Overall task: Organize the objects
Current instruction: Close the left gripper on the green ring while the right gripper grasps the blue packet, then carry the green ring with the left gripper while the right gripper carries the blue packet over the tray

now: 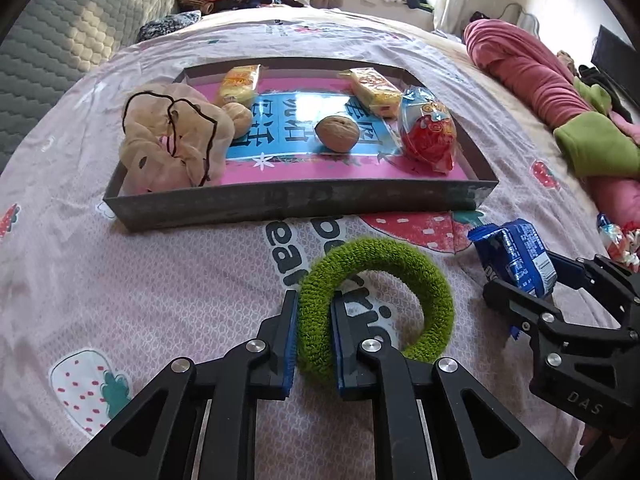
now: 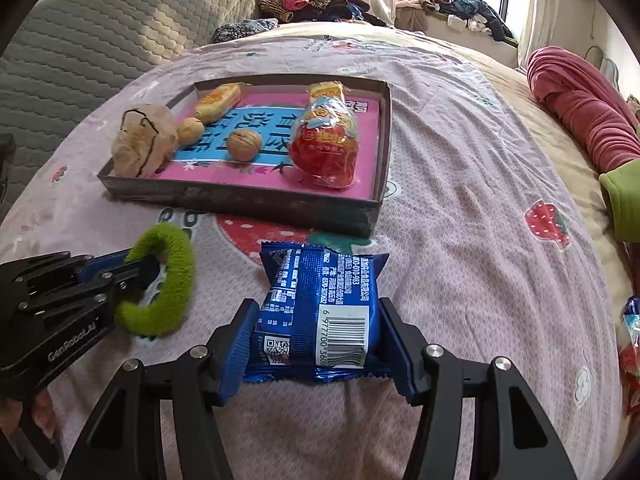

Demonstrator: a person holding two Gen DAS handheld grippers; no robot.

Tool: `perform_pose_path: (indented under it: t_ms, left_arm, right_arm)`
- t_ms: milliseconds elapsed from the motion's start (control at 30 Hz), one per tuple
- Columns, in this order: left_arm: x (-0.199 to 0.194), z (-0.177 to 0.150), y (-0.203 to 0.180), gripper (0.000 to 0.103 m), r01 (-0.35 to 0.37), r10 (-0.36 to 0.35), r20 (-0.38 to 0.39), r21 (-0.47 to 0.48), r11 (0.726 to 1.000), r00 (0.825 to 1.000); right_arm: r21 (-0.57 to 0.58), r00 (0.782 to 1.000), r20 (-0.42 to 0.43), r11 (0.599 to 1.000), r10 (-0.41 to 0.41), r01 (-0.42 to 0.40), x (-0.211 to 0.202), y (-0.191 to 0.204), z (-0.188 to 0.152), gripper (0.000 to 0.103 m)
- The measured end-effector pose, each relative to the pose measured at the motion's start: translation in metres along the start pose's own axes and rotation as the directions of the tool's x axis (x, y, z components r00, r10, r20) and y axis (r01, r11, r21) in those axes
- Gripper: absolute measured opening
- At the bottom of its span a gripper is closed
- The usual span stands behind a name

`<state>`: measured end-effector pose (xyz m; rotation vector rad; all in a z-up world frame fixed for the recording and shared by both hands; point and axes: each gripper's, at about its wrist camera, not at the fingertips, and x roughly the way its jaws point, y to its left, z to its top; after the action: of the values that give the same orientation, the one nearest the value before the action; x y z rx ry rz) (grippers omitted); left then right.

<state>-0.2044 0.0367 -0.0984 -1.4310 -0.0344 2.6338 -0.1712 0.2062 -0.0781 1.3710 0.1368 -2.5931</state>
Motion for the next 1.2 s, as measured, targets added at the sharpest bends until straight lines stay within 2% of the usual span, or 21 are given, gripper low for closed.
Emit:
perform_pose_path:
  t_ms: [433,1200]
  left_arm:
    - [-0.045,-0.003,0.010,0.015,-0.019,0.019,0.073,-0.005,1.000,0.997]
    - [-0.155,0.017,0.019,0.015,-0.053,0.054,0.234,-0.014,0.999,0.971]
  right_arm:
    - [-0.023,0.998,0.060,1.000,0.015,-0.014,-0.041,0.020,0.002,0.059]
    - [-0.064,0.971,0.236,0.998,0.021,-0.006,-0.141,0.053,0.029,0.059]
